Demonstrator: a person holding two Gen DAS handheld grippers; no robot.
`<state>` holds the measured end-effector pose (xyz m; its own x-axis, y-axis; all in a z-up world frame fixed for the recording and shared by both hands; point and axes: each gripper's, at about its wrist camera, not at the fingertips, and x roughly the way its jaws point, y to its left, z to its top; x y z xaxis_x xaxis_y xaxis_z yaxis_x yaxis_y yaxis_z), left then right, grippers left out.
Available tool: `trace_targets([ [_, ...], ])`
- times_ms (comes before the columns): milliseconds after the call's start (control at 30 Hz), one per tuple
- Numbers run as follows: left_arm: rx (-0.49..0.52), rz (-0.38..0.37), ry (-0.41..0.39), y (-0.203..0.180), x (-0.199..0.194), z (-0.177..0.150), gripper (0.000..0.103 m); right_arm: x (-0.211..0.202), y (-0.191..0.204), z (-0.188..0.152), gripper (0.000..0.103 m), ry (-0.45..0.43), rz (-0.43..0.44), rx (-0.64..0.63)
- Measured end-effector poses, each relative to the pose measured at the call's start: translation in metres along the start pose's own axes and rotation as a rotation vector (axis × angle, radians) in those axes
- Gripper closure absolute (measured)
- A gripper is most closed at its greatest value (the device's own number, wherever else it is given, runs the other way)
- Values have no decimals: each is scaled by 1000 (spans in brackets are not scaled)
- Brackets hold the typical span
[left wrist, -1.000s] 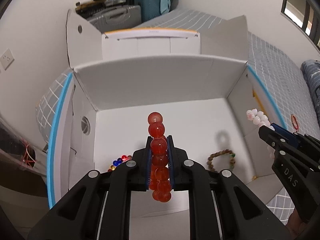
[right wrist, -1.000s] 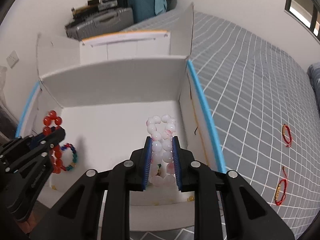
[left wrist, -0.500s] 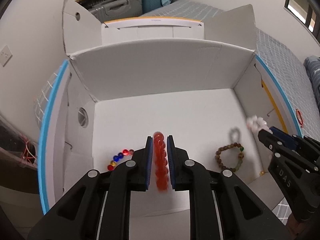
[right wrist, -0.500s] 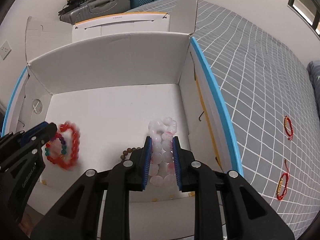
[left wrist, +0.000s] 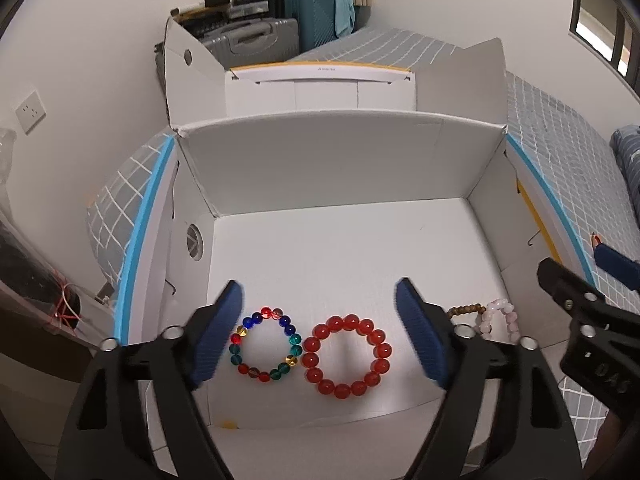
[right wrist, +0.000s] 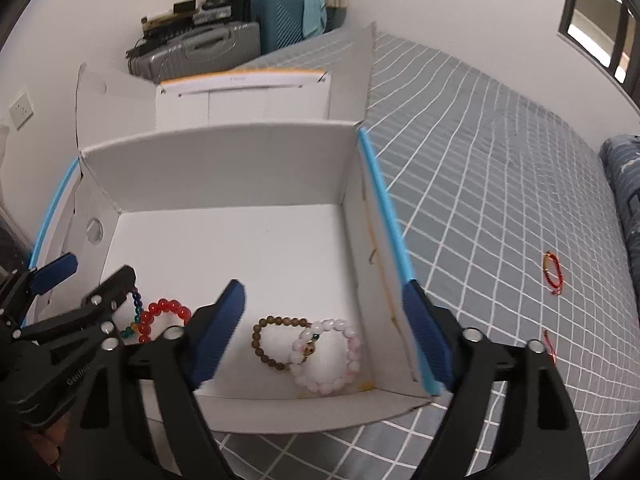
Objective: Organize jewelry
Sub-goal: 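Open the left tool and right tool to drop both bracelets into the box, then move both tools back over the remaining jewelry on the bed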
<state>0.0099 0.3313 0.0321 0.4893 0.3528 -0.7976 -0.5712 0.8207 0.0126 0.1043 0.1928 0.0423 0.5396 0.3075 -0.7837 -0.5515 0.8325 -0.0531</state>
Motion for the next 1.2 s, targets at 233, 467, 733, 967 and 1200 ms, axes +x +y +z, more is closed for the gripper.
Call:
trace_targets([
  [233,19,-12,-81,-9,-26,1,6,-21,-19,0,8,-55,-9,38],
  [467,30,-33,-125,-21,-48,-1,6,-45,-52,-16,8,-100,-39,94],
  [733,76,-116,-141,-66,-67,-6,6,-68,-121,-51,8,-104,-111,178],
  [967,159,-176,-145,-121,-81,-18,6,-87,-181,-90,8,-92,-193,245],
  [1200,248,-245,-136,-182,-87,-36,6,-114,-229,-139,8,-80,-280,304],
])
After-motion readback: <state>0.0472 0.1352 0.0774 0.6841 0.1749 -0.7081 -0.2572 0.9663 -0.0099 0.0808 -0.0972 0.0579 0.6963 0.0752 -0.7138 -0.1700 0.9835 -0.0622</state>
